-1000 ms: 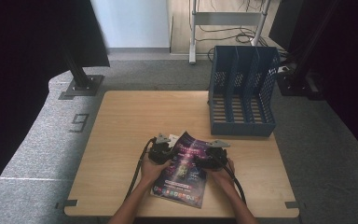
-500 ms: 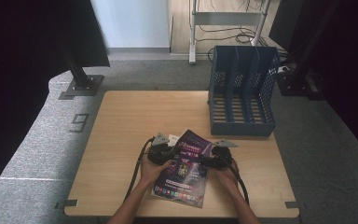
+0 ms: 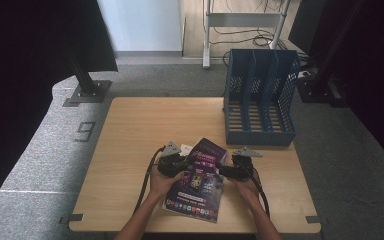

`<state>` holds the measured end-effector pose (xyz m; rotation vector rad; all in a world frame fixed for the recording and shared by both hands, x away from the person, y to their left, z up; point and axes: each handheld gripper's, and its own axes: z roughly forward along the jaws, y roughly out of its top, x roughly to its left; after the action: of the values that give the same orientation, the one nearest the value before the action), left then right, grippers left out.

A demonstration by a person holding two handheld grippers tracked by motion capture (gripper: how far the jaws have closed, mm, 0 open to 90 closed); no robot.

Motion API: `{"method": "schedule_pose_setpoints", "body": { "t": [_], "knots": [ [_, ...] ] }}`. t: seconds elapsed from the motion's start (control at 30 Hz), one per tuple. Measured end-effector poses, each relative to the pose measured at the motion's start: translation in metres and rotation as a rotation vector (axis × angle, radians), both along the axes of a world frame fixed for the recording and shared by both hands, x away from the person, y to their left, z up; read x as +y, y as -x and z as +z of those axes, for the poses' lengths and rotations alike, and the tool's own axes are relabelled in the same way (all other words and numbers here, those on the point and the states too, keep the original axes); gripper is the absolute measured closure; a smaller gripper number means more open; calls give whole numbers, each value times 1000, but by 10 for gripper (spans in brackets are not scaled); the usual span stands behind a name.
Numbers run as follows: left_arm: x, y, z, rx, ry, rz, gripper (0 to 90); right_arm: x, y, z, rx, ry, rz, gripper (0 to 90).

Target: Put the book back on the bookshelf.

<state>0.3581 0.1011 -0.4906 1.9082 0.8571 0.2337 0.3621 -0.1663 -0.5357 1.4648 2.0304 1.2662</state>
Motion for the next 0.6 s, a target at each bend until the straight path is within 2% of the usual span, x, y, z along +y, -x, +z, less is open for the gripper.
{"method": "schedule_pose_setpoints", "body": {
  "t": [0.33, 0.47, 0.6],
  "knots": [
    [0, 3, 6, -11, 8, -10, 858, -3, -1, 0, 12, -17, 17, 192],
    [1, 6, 10, -27, 20, -15, 858, -3, -1, 0, 1, -31, 31, 189],
    [2, 10, 14, -48, 37, -20, 858, -3, -2, -1, 11, -47, 44, 177]
  ]
}}
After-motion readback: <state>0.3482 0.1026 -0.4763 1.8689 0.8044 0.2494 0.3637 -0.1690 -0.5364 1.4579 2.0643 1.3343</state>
